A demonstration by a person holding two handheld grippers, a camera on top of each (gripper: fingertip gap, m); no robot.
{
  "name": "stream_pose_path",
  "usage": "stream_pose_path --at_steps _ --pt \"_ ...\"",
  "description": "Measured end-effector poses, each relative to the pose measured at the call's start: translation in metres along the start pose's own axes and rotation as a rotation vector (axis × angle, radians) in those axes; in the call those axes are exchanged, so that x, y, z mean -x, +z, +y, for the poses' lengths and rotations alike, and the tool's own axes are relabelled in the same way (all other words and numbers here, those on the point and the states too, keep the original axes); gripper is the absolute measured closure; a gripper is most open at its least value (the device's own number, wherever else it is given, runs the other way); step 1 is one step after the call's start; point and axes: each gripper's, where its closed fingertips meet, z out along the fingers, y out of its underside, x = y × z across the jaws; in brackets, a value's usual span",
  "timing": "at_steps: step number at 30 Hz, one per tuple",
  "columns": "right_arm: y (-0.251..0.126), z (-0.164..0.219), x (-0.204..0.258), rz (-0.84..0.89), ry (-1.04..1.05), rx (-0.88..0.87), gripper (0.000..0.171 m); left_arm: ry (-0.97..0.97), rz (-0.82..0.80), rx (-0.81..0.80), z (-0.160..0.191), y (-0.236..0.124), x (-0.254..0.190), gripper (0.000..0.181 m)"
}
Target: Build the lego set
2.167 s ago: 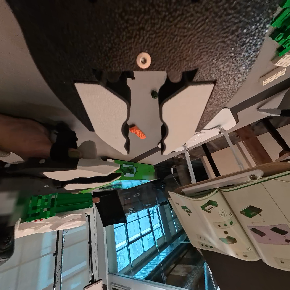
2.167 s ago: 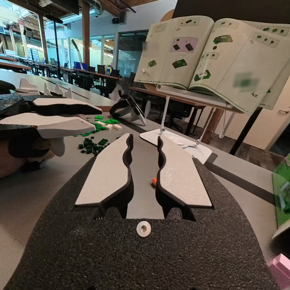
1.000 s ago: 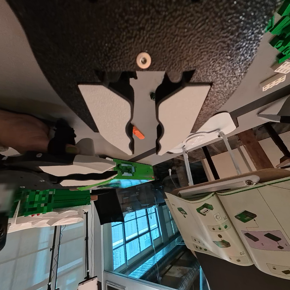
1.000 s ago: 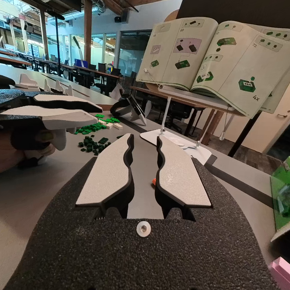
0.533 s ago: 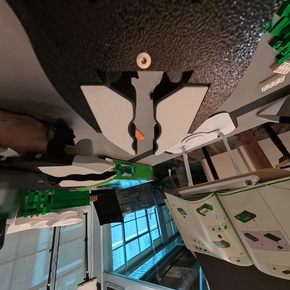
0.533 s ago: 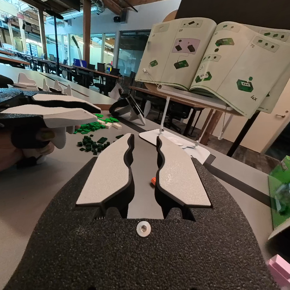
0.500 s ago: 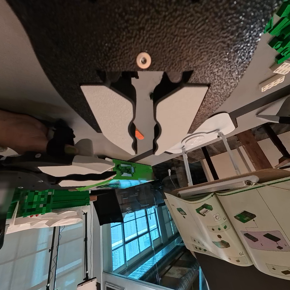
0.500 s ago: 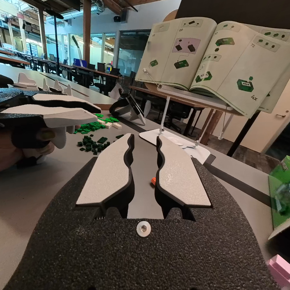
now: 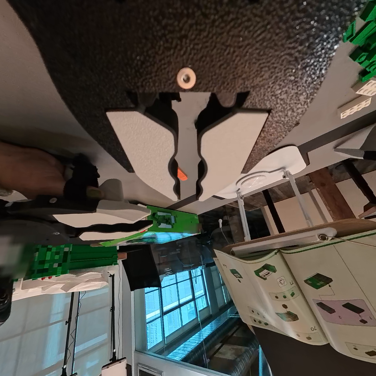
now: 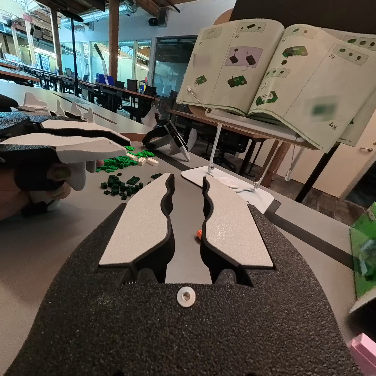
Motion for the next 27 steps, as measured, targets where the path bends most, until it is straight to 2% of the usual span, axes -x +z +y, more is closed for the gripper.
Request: stream_pose_path --at_steps 27 --pt "-0.0006 -0.0001 -0.0003 0.004 -0.001 -0.002 0.145 0.023 -0.024 -0.016 -0.0009 -0.0007 0.0042 0.167"
